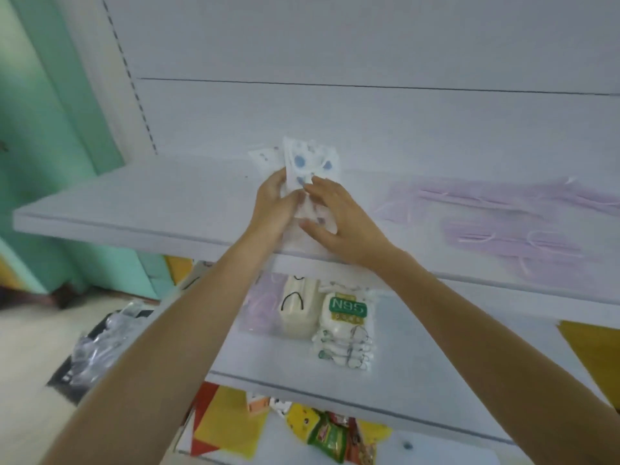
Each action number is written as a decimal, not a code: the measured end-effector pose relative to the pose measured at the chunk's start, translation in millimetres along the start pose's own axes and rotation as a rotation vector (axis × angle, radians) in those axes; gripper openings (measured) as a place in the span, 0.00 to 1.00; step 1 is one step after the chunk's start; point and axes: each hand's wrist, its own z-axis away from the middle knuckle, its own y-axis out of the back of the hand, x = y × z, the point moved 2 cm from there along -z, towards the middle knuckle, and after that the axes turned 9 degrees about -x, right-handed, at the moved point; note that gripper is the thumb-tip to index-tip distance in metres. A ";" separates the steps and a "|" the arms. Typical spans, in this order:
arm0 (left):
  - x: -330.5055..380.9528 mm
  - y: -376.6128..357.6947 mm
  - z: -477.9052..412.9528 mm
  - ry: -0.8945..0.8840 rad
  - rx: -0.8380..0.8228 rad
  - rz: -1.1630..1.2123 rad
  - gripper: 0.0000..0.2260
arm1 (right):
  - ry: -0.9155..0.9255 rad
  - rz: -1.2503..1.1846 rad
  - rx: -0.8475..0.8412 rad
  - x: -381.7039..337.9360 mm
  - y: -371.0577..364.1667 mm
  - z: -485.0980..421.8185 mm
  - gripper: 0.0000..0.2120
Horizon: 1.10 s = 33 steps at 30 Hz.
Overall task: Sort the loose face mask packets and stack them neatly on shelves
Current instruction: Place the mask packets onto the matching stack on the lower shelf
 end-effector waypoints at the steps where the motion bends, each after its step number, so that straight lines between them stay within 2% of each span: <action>1: -2.5 22.7 8.7 -0.001 0.033 -0.015 0.18 | -0.008 -0.066 0.060 -13.0 -12.6 -6.3 0.24; 3: -8.3 68.4 28.3 0.006 0.081 0.009 0.26 | -0.092 -0.180 0.186 -34.7 -36.6 -16.4 0.25; 4: -12.3 90.2 39.6 0.007 0.082 0.045 0.32 | -0.165 -0.258 0.193 -45.5 -50.3 -20.6 0.28; 7: -24.2 145.2 73.1 0.077 0.034 0.106 0.40 | -0.312 -0.536 0.078 -82.7 -99.9 -33.7 0.30; 9: -32.6 177.3 94.4 0.135 -0.004 0.108 0.36 | -0.329 -0.555 0.051 -109.3 -134.7 -37.5 0.29; 11: -41.2 205.8 113.6 0.169 -0.038 0.129 0.26 | -0.332 -0.577 0.045 -133.4 -165.7 -37.7 0.29; 13: -56.5 229.8 130.1 0.269 -0.089 0.150 0.21 | -0.362 -0.630 0.029 -148.7 -193.0 -32.4 0.28; 15: -80.3 247.4 143.2 0.386 -0.112 0.067 0.18 | -0.408 -0.651 0.000 -158.5 -218.6 -24.5 0.28; 18: -115.6 258.8 155.0 0.520 0.033 -0.041 0.20 | -0.560 -0.712 -0.024 -159.6 -255.7 -11.8 0.25; 20: -131.9 256.9 158.2 0.520 0.089 -0.010 0.14 | -0.654 -0.773 -0.039 -153.0 -274.5 -5.4 0.21; 22: -150.6 251.8 157.6 0.574 0.011 -0.006 0.10 | -0.736 -0.817 -0.011 -138.7 -290.0 -1.1 0.18; 26: -184.7 239.8 143.1 0.780 -0.225 -0.083 0.06 | -0.913 -0.837 0.090 -97.9 -307.4 3.2 0.20; 28: -200.5 234.5 125.1 0.775 -0.238 -0.128 0.08 | -0.962 -0.854 0.084 -74.0 -315.9 0.2 0.21; 31: -223.3 227.3 94.4 0.707 -0.223 -0.209 0.17 | -1.041 -0.934 0.031 -37.5 -330.8 -10.2 0.25; 33: -241.9 223.3 71.0 0.632 -0.224 -0.264 0.14 | -1.080 -1.016 0.021 -11.7 -342.2 -20.1 0.29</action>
